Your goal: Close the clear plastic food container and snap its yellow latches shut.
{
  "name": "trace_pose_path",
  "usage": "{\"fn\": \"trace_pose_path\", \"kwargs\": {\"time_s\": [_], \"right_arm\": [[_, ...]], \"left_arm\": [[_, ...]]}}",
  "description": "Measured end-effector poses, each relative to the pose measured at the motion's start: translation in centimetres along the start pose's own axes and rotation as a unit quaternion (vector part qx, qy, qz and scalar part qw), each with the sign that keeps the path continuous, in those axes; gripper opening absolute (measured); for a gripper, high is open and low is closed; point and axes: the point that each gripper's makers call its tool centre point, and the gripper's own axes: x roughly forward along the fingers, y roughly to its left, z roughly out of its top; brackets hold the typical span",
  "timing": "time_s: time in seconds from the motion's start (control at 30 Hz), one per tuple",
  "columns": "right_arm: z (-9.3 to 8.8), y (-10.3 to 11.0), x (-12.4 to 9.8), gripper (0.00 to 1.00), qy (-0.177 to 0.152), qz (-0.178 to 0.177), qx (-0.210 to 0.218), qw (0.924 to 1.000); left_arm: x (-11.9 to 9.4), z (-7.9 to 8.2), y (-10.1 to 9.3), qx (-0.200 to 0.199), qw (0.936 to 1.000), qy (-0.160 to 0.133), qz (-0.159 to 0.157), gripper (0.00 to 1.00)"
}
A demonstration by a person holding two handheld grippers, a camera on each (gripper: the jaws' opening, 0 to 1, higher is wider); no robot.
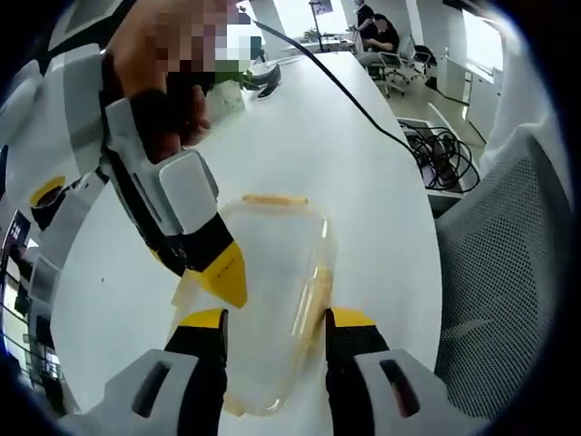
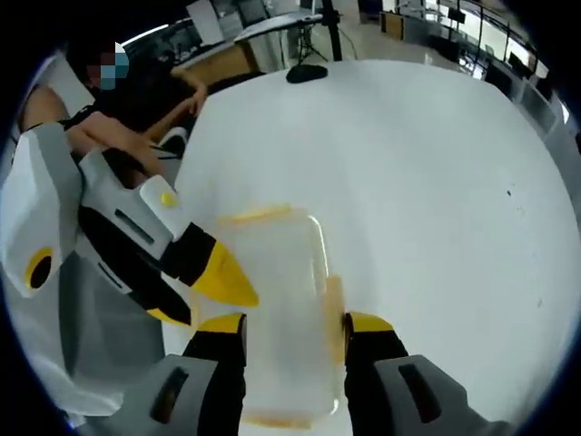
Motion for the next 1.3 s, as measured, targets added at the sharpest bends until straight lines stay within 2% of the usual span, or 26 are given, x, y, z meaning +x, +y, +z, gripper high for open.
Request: {"fn": "trace_pose_path", "kwargs": {"time_s": [0.1,0.13,0.17,0.2,0.27,0.37,0.6,0.93,1.1,1.3], "right_arm": [[-0.07,0.01,0.05,0.40,0.003,0.002,-0.001,1.0000],[-0.05,-0.09,0.03,0.39,0.007,0.001,0.005,1.0000],[-0.02,0.06,0.09,0.37,0.009,0.007,0.013,0.9999],[-0.30,0.31,0.22,0.37,0.017,0.009,0.026,0.9995],[-0.12,0.09,0.45,0.36,0.020,0.015,0.009,0.9997],[-0.14,0.30,0.49,0.37,0.031,0.009,0.009,0.9994],[-0.20,0.07,0.27,0.39,-0.003,0.009,0.015,0.9998],[0.04,-0.10,0.18,0.41,-0.008,0.000,0.036,0.9993],[0.14,0.04,-0.09,0.41,-0.009,-0.016,0.024,0.9995],[0.13,0.00,-0.34,0.41,-0.023,-0.031,0.030,0.9988]], "left_arm": [[0.14,-0.02,0.10,-0.002,1.0000,0.003,0.003,0.38],[-0.17,-0.46,0.23,-0.015,0.9998,0.009,0.010,0.37],[-0.20,-0.25,0.36,0.000,1.0000,0.004,-0.003,0.37],[-0.08,-0.28,0.26,-0.007,0.9999,0.007,-0.010,0.36],[-0.10,-0.24,0.43,-0.004,0.9999,0.008,-0.006,0.36],[-0.12,-0.41,0.81,-0.002,1.0000,0.004,-0.008,0.36],[0.24,-0.25,0.57,0.008,0.9999,0.004,-0.005,0.39],[0.22,0.04,0.46,0.013,0.9999,0.002,-0.010,0.40],[0.17,0.19,0.84,-0.001,0.9999,-0.003,-0.016,0.40],[0.04,0.26,0.34,0.009,0.9998,-0.004,-0.019,0.42]]}}
